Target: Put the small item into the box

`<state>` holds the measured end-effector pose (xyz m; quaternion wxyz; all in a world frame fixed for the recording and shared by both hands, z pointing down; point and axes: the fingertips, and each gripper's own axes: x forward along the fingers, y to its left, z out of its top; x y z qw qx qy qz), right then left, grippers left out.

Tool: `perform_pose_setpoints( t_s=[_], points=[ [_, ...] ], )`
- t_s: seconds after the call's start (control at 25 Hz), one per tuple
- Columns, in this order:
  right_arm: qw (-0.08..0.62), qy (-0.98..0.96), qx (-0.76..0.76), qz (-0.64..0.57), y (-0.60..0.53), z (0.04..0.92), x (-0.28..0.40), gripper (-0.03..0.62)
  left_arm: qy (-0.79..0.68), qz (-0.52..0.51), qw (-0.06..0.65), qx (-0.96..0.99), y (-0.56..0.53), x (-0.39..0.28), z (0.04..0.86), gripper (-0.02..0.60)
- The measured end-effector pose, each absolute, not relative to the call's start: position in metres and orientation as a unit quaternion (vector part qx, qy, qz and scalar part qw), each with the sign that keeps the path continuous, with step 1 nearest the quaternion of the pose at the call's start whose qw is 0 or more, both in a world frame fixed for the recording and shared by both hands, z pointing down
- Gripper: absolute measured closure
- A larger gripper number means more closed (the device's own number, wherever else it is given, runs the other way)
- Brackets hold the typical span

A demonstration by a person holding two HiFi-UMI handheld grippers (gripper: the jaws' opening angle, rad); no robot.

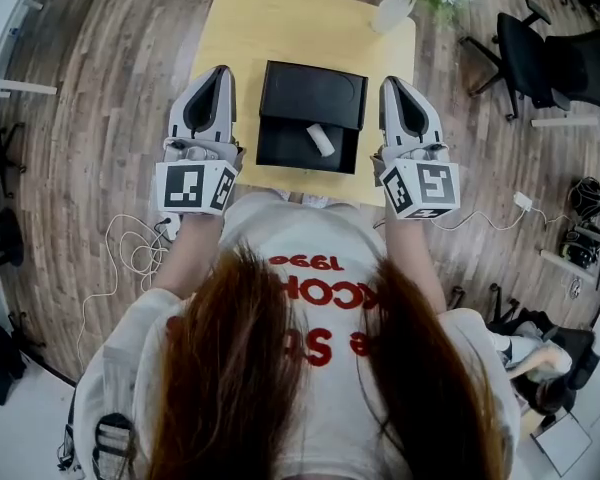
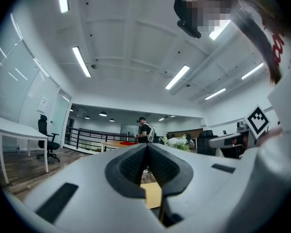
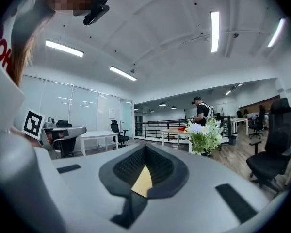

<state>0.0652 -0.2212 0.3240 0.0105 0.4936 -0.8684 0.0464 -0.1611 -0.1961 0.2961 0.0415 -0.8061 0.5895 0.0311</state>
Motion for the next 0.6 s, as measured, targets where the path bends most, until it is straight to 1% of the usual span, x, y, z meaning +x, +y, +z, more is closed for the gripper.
perform_pose_setpoints(
  t_s=[0.6],
  points=[
    [0.000, -0.869, 0.492, 0.060, -0.2287, 0.3227, 0.0706, 0.589, 0.590, 0.034, 0.039, -0.805, -0.2033, -0.1588, 0.2941, 0.575]
  ],
)
